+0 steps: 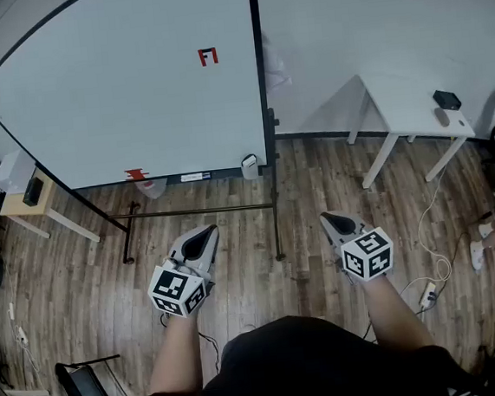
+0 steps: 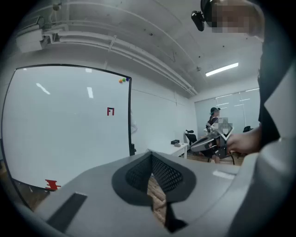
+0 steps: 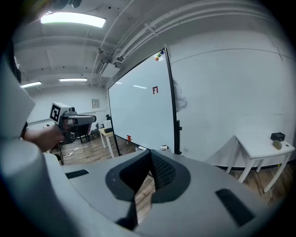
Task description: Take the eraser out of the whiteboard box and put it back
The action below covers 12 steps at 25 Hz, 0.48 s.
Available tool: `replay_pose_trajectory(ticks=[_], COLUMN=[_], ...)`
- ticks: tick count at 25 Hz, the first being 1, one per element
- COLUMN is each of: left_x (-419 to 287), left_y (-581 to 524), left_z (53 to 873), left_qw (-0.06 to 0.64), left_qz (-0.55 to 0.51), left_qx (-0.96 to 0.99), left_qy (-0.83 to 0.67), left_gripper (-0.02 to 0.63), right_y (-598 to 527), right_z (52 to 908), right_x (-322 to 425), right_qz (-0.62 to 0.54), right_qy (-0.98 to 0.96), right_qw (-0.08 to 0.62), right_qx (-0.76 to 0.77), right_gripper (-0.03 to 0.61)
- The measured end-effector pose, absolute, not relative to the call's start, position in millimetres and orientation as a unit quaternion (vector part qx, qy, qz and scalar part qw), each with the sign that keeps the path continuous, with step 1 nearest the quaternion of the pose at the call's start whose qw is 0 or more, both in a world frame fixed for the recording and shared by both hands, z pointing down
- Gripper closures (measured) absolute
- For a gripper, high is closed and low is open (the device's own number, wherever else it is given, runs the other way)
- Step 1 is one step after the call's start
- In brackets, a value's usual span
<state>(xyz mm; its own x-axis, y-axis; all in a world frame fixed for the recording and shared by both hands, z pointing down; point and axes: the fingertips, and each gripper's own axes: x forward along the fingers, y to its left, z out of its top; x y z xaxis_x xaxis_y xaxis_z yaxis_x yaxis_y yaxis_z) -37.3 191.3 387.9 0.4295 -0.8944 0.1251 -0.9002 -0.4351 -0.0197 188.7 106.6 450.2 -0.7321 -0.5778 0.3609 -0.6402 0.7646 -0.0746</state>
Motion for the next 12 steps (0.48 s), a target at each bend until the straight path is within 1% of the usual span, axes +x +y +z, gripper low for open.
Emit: replay_pose_trajectory(ticks=[12], left_x=[-30.9], left_y=[186.3], left_z=[392.3], left_qw=[0.036], left_qz=[0.064], left_qx=[0.840], left_qy=[-0.537], left_gripper=[0.603], right_y=[90.0], right_z=[448.4], right_x=[198.5], right_qz=[0.112], right_qy=[-0.923], right_qw=[0.141], right_qx=[0.339], right_gripper=[0.583])
